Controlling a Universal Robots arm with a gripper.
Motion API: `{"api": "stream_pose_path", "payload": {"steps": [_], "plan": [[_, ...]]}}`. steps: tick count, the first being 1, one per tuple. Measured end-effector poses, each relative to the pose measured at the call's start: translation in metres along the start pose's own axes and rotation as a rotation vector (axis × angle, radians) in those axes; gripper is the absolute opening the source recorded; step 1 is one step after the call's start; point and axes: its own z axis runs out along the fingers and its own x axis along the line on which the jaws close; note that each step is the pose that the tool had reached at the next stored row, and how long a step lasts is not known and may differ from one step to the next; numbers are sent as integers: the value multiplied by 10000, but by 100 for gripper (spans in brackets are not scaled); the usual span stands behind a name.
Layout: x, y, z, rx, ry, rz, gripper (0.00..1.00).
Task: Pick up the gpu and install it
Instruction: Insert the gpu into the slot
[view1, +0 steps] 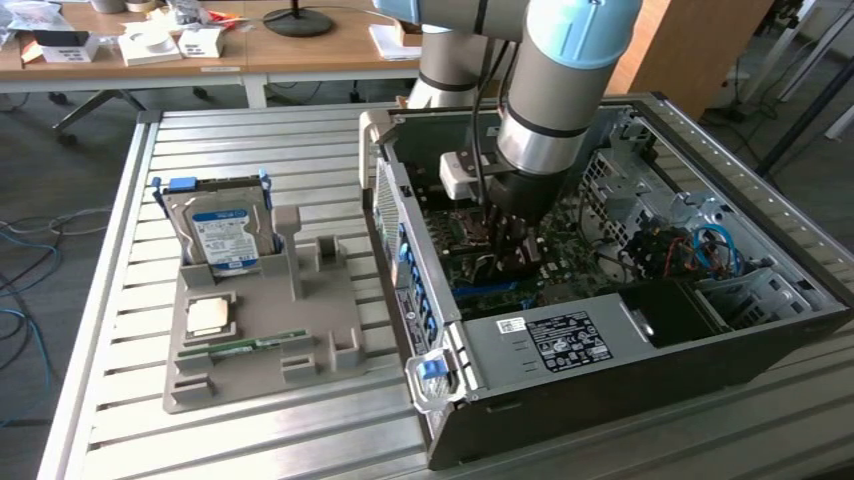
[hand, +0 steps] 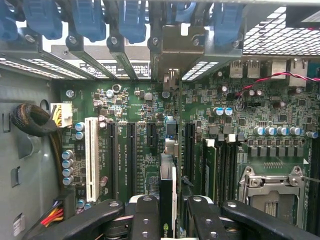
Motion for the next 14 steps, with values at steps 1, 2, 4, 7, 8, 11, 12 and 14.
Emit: {"api": "stream_pose_path", "payload": {"steps": [1,2,4,7,8,11,12,14], "plan": [[0,0,1,-1,0,0,26],[0,0,1,-1,1,0,26],[0,1,2,-1,1,0,26],[0,5,7,0,0,0,26],[0,7,8,0,1,0,26],[1,11,12,-1,2,-1,26],[1,11,12,-1,2,-1,26],[1,11,13,0,1,0,26]]}}
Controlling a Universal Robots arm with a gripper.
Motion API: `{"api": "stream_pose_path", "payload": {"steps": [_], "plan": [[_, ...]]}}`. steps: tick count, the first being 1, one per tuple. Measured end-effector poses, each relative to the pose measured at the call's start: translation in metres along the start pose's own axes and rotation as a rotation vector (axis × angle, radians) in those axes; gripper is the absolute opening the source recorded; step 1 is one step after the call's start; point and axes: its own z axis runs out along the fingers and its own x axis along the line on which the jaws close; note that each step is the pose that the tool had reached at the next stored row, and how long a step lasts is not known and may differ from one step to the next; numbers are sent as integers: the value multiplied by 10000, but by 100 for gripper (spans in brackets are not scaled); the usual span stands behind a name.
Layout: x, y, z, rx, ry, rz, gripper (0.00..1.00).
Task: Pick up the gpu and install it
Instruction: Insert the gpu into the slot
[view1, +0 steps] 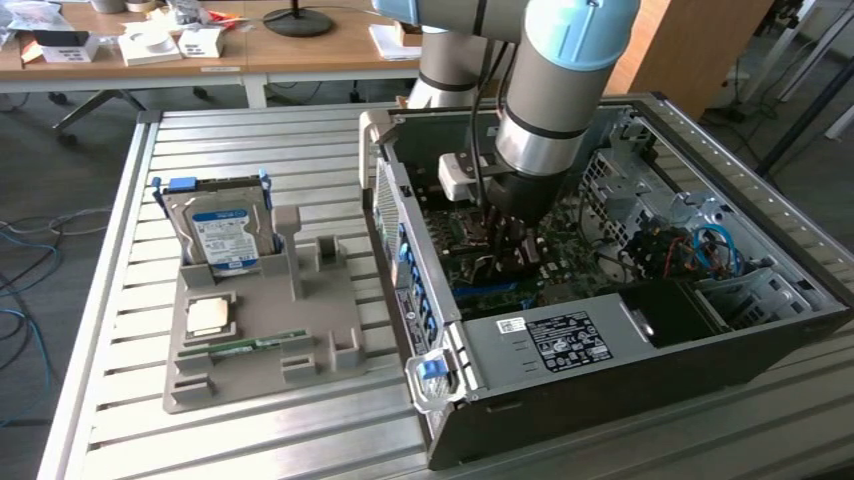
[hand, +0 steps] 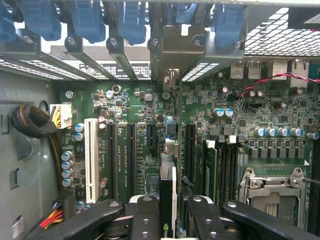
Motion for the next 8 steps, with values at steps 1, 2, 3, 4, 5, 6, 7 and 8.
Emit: {"api": "stream_pose_path", "payload": {"steps": [1,2,3,4,5,6,7,8], "plan": [[0,0,0,0,0,0,26],[0,0,0,0,0,0,26],[0,0,0,0,0,0,26],[0,0,0,0,0,0,26],[0,0,0,0,0,0,26],[0,0,0,0,0,1,26],[0,3,0,1,-1,1,26],[-1,9,1,4,-2,1,26]]}}
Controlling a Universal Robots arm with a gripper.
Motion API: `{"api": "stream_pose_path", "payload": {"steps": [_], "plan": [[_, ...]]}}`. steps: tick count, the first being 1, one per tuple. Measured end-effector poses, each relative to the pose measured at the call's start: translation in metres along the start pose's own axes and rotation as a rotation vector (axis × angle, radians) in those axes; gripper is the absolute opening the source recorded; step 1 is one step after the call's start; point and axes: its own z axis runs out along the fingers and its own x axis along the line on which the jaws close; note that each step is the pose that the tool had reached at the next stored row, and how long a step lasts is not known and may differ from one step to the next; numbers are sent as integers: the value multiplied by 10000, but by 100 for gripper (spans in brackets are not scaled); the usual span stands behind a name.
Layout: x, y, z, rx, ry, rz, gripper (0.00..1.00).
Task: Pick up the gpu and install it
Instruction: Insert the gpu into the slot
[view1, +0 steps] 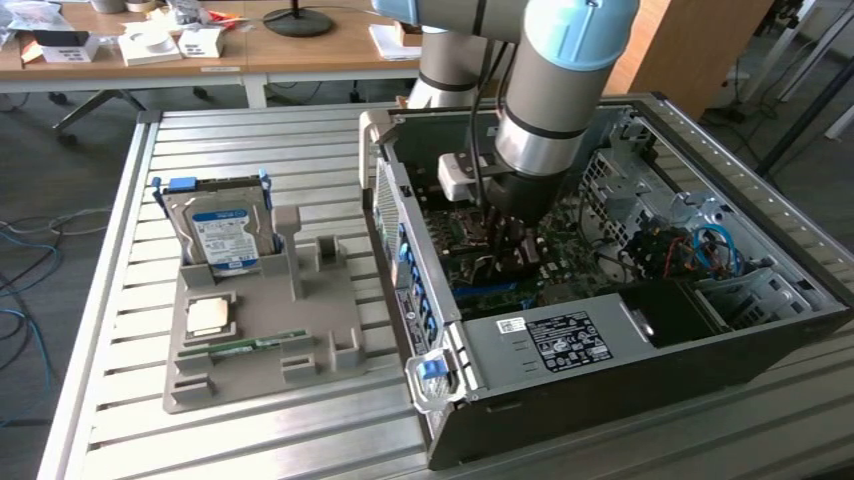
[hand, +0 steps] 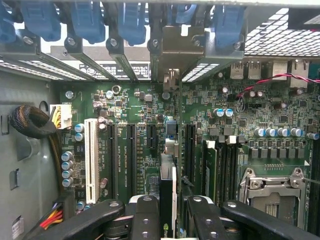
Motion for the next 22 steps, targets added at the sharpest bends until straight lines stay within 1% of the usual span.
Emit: {"api": "stream_pose_path", "payload": {"steps": [22], "plan": [[1,21,0,-2,2,-1,26]]}}
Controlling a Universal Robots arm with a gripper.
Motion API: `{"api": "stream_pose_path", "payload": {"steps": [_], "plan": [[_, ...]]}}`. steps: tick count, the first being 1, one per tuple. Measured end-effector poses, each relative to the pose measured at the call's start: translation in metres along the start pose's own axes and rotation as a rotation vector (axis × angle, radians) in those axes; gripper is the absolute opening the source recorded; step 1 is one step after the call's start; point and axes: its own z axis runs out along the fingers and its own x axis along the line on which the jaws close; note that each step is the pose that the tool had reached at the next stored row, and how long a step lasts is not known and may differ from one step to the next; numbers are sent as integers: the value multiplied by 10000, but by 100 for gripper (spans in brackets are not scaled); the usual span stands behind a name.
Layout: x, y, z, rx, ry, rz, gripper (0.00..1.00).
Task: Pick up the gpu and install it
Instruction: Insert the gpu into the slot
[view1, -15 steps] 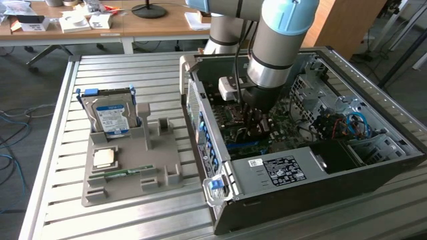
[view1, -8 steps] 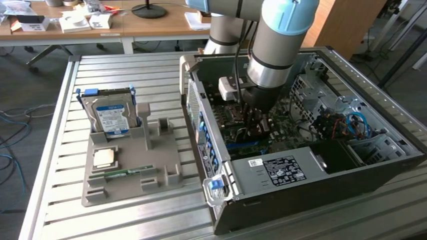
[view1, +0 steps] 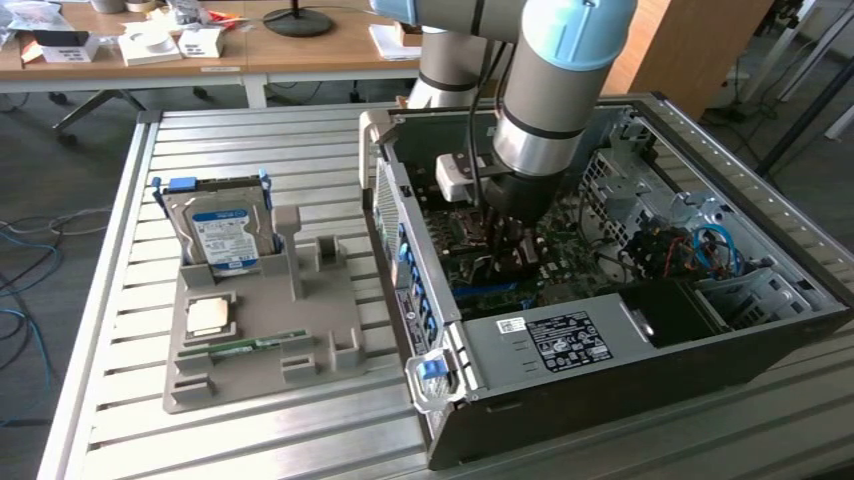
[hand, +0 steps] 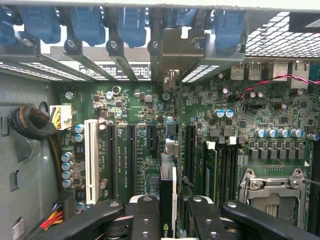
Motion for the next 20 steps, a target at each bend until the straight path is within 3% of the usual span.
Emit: {"api": "stream_pose_path", "payload": {"steps": [20], "plan": [[0,9,0,-2,0,0,26]]}}
